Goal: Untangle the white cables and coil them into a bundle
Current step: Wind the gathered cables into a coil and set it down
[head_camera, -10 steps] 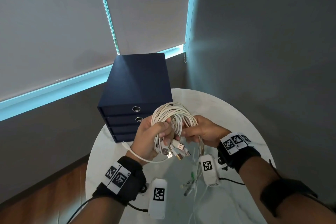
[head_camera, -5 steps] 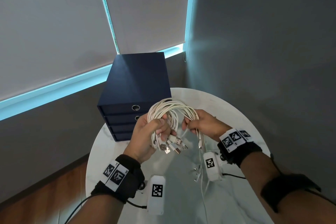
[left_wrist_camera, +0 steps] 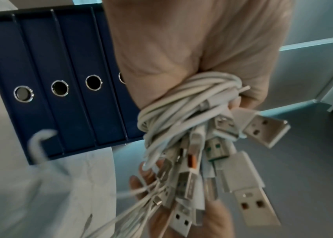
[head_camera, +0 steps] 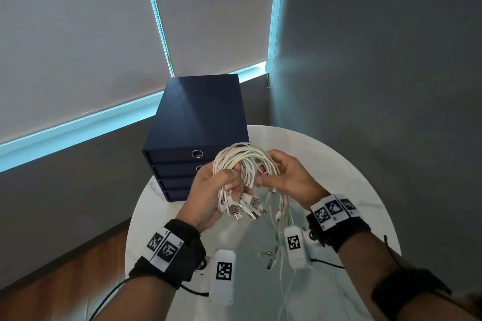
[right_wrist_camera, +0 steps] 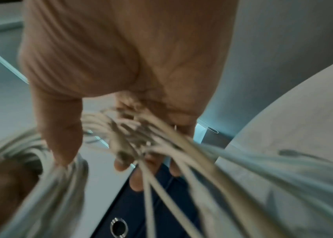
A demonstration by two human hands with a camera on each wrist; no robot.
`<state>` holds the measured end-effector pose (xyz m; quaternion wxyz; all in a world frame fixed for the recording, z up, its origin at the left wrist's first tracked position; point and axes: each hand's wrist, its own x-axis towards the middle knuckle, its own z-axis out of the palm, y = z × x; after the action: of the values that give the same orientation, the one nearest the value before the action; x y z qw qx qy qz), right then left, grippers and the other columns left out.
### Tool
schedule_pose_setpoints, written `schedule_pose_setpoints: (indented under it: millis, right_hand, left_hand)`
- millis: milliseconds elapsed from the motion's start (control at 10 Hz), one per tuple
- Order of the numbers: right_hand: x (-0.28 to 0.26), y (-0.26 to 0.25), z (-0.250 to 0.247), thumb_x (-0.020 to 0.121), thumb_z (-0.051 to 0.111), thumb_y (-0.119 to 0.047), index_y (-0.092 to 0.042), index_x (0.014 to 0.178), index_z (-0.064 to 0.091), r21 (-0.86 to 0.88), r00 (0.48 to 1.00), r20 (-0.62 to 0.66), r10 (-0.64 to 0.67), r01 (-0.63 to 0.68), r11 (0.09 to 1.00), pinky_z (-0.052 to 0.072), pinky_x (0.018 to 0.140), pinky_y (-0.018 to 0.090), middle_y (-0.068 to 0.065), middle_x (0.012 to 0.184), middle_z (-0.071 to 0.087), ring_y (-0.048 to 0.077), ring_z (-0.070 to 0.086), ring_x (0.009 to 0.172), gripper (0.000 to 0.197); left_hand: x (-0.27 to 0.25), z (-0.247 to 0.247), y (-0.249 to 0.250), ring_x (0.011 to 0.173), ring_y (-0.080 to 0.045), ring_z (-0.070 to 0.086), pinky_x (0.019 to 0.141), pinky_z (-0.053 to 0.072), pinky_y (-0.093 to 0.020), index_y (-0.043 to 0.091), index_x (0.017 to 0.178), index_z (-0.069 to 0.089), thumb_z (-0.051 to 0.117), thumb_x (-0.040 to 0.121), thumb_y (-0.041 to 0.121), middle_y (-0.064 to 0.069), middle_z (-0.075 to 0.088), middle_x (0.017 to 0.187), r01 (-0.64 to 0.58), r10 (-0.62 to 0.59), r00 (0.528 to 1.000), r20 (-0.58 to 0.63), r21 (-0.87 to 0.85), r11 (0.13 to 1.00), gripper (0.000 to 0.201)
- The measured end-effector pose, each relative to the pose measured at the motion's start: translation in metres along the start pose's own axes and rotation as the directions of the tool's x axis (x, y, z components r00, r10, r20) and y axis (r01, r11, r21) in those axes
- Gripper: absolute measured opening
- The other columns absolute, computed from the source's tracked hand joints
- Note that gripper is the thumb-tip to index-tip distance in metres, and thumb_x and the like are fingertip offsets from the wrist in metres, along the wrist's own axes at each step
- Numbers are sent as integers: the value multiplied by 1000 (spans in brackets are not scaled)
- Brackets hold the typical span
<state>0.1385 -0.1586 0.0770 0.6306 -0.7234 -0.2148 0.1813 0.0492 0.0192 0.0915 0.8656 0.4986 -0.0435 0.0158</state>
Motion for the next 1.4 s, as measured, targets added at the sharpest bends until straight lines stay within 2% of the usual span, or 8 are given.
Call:
schedule_pose_setpoints:
  millis: [200,300,400,600,700,900,1100,1400]
  right_hand:
    - [5,-20,7,91,64,-3,-3,101,66,-30,997,67,-29,32,999,48,56,27,11,70,66,19,59,60,10]
    - [6,-6,18,93,65,-24,-19,106,68,-92,999,-19,-46,44,995,46,55,35,22,80,66,24,57,63,15]
    - [5,8,27,84,61,-40,-25,102,66,-48,986,-168,10,-18,999,54,74,44,3,90,70,23,66,79,24]
    - [-27,44,71,91,57,-4,-39,93,50,-103,955,-249,160,-190,976,44,66,4,-19,89,54,-6,52,75,36]
    - [-25,56,78,95,53,-5,-32,75,46,9,936,-213,282,-287,958,41,58,15,-11,71,50,1,47,61,35]
    - [-36,57,86,97,43,4,-4,84,48,229,957,-69,280,-258,939,36,45,29,6,57,46,17,42,44,16]
    - [-42,58,82,100,44,-8,-8,89,45,189,951,88,298,-310,932,39,46,28,2,59,42,16,35,44,12]
    - [-33,81,73,101,36,-6,-16,80,51,54,919,-134,370,-367,929,28,38,24,3,56,42,14,32,33,28]
  left_hand:
    - [-1,5,-3,45,-18,39,67,52,-41,5,81,56,57,82,11,-2,33,52,33,-38,995,96,53,998,6]
    - [0,10,-3,44,-16,38,70,52,-41,7,76,50,49,87,6,0,33,51,73,-70,993,97,-22,997,12]
    - [2,15,-7,45,-17,37,73,53,-40,13,61,39,47,92,12,-3,32,49,108,-104,992,69,-60,992,31]
    - [9,23,-14,74,-39,52,78,57,-37,8,64,45,52,93,14,-22,38,64,-19,21,986,-167,12,1000,31]
    - [6,23,-23,67,-33,53,83,56,-41,0,76,55,59,93,17,-15,47,62,-80,116,960,-255,145,986,24]
    - [0,19,-41,66,-27,65,69,56,-42,-10,93,56,60,95,13,-14,67,68,-77,210,909,-361,348,934,24]
    - [0,12,-50,68,-28,71,64,59,-39,-6,102,59,65,94,5,-19,70,73,-37,201,876,-438,355,934,15]
    - [6,12,-46,50,-26,44,84,57,-50,5,68,49,51,101,7,-7,31,52,-73,67,867,-493,8,997,33]
